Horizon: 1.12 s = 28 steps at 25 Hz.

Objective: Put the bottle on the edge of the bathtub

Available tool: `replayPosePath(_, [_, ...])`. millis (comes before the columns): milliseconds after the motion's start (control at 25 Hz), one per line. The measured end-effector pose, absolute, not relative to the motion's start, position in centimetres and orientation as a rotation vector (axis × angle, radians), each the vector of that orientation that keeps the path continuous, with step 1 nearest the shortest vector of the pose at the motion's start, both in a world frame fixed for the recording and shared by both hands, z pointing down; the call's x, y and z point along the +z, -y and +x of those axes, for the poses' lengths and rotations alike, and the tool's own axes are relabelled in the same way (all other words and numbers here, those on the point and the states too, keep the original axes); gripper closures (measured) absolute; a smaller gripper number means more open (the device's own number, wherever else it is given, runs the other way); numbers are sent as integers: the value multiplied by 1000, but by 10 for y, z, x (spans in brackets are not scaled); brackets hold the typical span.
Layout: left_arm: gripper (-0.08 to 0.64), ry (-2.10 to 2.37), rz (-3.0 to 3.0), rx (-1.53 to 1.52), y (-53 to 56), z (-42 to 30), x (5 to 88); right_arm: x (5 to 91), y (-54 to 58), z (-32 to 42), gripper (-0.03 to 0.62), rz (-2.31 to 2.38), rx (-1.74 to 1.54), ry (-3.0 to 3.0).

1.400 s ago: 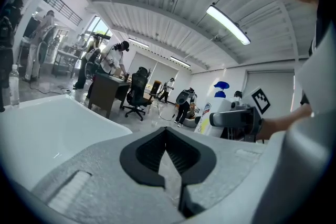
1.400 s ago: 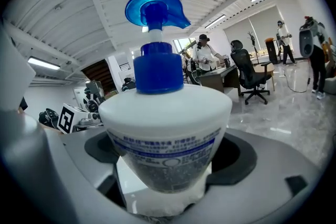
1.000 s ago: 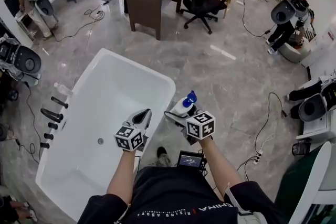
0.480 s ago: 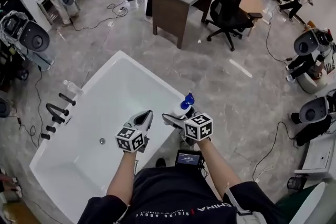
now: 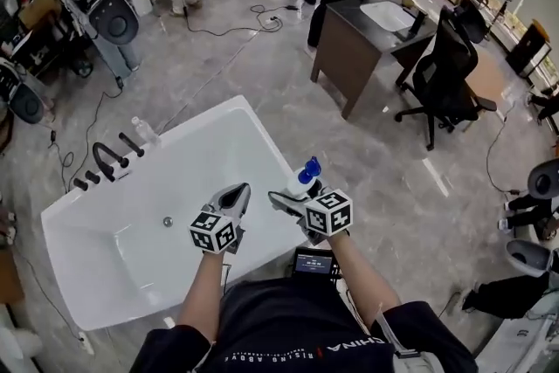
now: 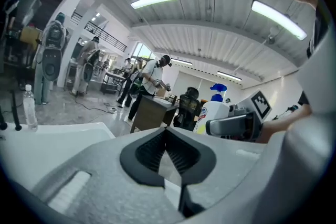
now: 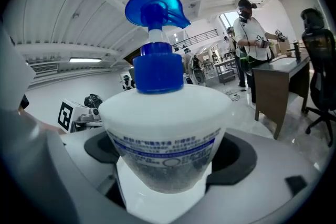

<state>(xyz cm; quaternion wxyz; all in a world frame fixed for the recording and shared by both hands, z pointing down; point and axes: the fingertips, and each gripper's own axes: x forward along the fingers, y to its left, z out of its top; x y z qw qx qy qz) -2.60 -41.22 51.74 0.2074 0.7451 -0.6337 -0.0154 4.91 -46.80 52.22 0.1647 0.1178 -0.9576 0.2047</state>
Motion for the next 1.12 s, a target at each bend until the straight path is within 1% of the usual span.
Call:
replayPosePath(160, [551, 1911, 1951, -83, 426, -40, 518, 525, 500, 33, 91, 173, 558, 2729])
replayPosePath(320, [551, 2018, 1844, -130, 422, -52, 516, 529, 506, 11, 91, 14, 533, 2715])
replayPosePath(440, [551, 2069, 1807, -63, 412, -54, 516, 530, 501, -1, 91, -61, 536, 2707])
replayPosePath(760, [551, 2114, 1776, -83, 392, -78, 501, 517, 472, -31, 91, -145, 519, 2705])
replayPosePath(1120, [551, 2114, 1781, -94, 380, -84, 506, 521, 460, -37, 91, -135, 505, 2701])
